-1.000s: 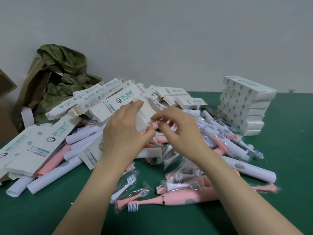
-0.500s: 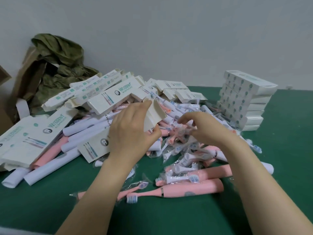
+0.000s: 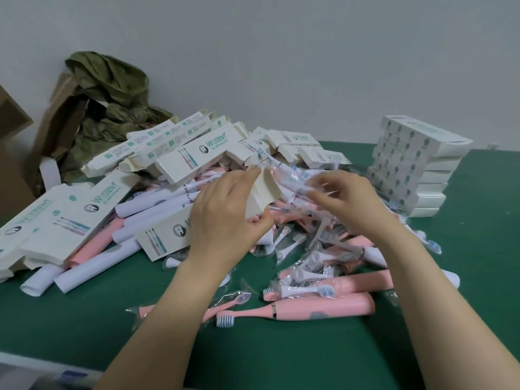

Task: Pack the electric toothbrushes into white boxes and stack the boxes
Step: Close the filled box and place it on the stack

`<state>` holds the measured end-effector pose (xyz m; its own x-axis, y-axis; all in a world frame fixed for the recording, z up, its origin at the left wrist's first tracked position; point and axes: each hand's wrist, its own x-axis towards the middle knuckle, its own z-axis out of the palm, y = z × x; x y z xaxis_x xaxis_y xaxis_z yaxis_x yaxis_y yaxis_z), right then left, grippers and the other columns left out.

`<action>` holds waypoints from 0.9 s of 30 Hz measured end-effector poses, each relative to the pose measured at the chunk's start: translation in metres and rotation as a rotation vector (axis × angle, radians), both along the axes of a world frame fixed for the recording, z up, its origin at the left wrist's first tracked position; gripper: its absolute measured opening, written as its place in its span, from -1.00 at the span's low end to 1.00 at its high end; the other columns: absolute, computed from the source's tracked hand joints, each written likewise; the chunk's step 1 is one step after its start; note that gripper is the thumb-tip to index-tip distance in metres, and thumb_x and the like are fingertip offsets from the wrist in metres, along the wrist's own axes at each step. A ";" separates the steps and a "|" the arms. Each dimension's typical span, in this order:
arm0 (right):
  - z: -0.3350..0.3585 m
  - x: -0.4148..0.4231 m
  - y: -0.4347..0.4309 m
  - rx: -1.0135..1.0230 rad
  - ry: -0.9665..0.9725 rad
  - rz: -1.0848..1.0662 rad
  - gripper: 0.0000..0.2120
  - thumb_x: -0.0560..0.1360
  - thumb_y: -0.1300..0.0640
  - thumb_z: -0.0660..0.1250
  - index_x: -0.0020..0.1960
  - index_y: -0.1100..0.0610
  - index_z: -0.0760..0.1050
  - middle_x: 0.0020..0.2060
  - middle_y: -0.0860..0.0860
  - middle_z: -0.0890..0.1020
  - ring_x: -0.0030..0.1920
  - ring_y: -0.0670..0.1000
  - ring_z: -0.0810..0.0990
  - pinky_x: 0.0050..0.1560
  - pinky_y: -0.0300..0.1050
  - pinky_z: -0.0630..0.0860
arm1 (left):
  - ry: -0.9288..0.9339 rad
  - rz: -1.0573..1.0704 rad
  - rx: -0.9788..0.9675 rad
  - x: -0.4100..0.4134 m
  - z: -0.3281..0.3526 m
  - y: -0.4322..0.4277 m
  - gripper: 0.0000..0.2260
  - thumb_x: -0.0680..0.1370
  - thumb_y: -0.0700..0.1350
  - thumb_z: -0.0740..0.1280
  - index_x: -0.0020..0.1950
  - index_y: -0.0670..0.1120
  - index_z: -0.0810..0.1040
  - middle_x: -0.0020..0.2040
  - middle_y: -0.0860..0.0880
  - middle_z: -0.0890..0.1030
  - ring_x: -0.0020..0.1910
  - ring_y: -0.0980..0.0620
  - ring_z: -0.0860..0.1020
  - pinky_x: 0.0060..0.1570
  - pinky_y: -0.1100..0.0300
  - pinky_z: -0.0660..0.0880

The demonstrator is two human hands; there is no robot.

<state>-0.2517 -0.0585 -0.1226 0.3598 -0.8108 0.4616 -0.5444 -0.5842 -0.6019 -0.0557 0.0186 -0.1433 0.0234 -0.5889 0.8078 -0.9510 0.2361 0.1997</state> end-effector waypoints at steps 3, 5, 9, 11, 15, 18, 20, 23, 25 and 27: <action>0.013 0.013 0.019 0.144 -0.515 0.248 -0.88 0.53 0.26 0.32 -0.04 0.12 0.62 -0.28 -0.14 0.63 -0.31 -0.11 0.56 -0.22 -0.30 0.50 | -0.029 -0.030 0.017 0.002 -0.001 0.000 -0.54 0.38 -0.02 0.31 0.24 -0.17 0.55 0.09 -0.11 0.61 0.07 -0.12 0.57 0.03 0.07 0.46; 0.020 0.023 0.030 0.208 -0.620 0.385 -0.87 0.49 0.26 0.35 -0.08 0.10 0.65 -0.29 -0.07 0.65 -0.28 -0.13 0.57 -0.23 -0.32 0.49 | -0.028 -0.049 0.035 0.001 -0.003 -0.001 -0.55 0.37 -0.05 0.36 0.23 -0.18 0.56 0.09 -0.11 0.61 0.08 -0.13 0.57 0.05 0.05 0.47; 0.021 0.051 0.048 0.453 -0.900 0.586 -0.86 0.39 0.17 0.36 -0.07 0.17 0.60 -0.23 -0.01 0.69 -0.21 -0.14 0.62 -0.23 -0.34 0.51 | 0.012 -0.054 0.052 0.000 -0.002 -0.004 -0.55 0.30 -0.10 0.44 0.17 -0.18 0.57 0.06 -0.09 0.62 0.07 -0.12 0.57 0.05 0.04 0.47; 0.016 0.065 0.052 0.509 -0.935 0.588 -0.89 0.44 0.25 0.34 -0.04 0.24 0.54 -0.17 0.03 0.67 -0.15 -0.06 0.63 -0.08 -0.25 0.56 | 0.028 -0.050 0.031 0.002 -0.002 -0.003 -0.62 0.32 -0.05 0.37 0.09 -0.17 0.58 -0.01 -0.06 0.61 0.00 -0.10 0.56 0.01 0.12 0.42; 0.009 0.077 0.051 0.500 -1.096 0.366 -0.95 0.51 0.31 0.31 -0.12 0.21 0.50 -0.30 -0.02 0.57 -0.18 -0.01 0.62 0.02 -0.13 0.58 | 0.046 -0.062 -0.003 0.003 -0.001 -0.003 -0.57 0.33 -0.08 0.44 0.18 -0.16 0.55 0.03 -0.05 0.62 0.05 -0.08 0.56 0.06 0.16 0.38; 0.005 0.080 0.050 0.451 -1.035 0.278 -0.87 0.51 0.30 0.33 -0.17 0.12 0.51 -0.34 -0.06 0.59 -0.17 0.00 0.59 0.03 -0.08 0.55 | 0.053 -0.057 -0.011 0.003 -0.003 -0.002 -0.51 0.29 -0.13 0.51 0.20 -0.17 0.54 0.05 -0.08 0.62 0.06 -0.10 0.56 0.07 0.18 0.36; 0.003 0.082 0.051 0.399 -0.950 0.239 -0.86 0.49 0.31 0.37 -0.11 0.09 0.50 -0.32 -0.06 0.61 -0.24 -0.08 0.59 -0.11 -0.22 0.55 | 0.064 -0.067 -0.004 0.002 -0.002 -0.001 -0.52 0.33 -0.05 0.43 0.21 -0.17 0.53 0.06 -0.07 0.62 0.07 -0.09 0.55 0.08 0.20 0.34; 0.004 0.086 0.052 0.319 -0.939 0.190 -0.82 0.47 0.33 0.38 -0.12 0.09 0.47 -0.31 -0.03 0.59 -0.31 -0.14 0.56 -0.26 -0.30 0.50 | 0.086 -0.078 -0.014 0.002 -0.003 -0.001 -0.49 0.32 -0.05 0.46 0.22 -0.19 0.51 0.08 -0.08 0.62 0.08 -0.02 0.52 0.07 0.22 0.34; 0.004 0.091 0.051 0.274 -0.904 0.143 -0.80 0.46 0.35 0.38 -0.16 0.08 0.46 -0.31 -0.05 0.56 -0.31 -0.16 0.54 -0.26 -0.33 0.46 | 0.108 -0.076 -0.015 0.003 -0.004 -0.002 -0.44 0.27 -0.12 0.54 0.22 -0.20 0.50 0.07 -0.10 0.62 0.07 0.00 0.49 0.06 0.23 0.33; 0.001 0.094 0.051 0.281 -0.843 0.128 -0.78 0.45 0.35 0.39 -0.19 0.06 0.47 -0.30 -0.07 0.56 -0.28 -0.13 0.54 -0.21 -0.33 0.46 | 0.120 -0.067 -0.014 0.005 -0.005 -0.004 -0.42 0.24 -0.14 0.57 0.22 -0.20 0.50 0.07 -0.11 0.62 0.06 0.00 0.47 0.05 0.23 0.31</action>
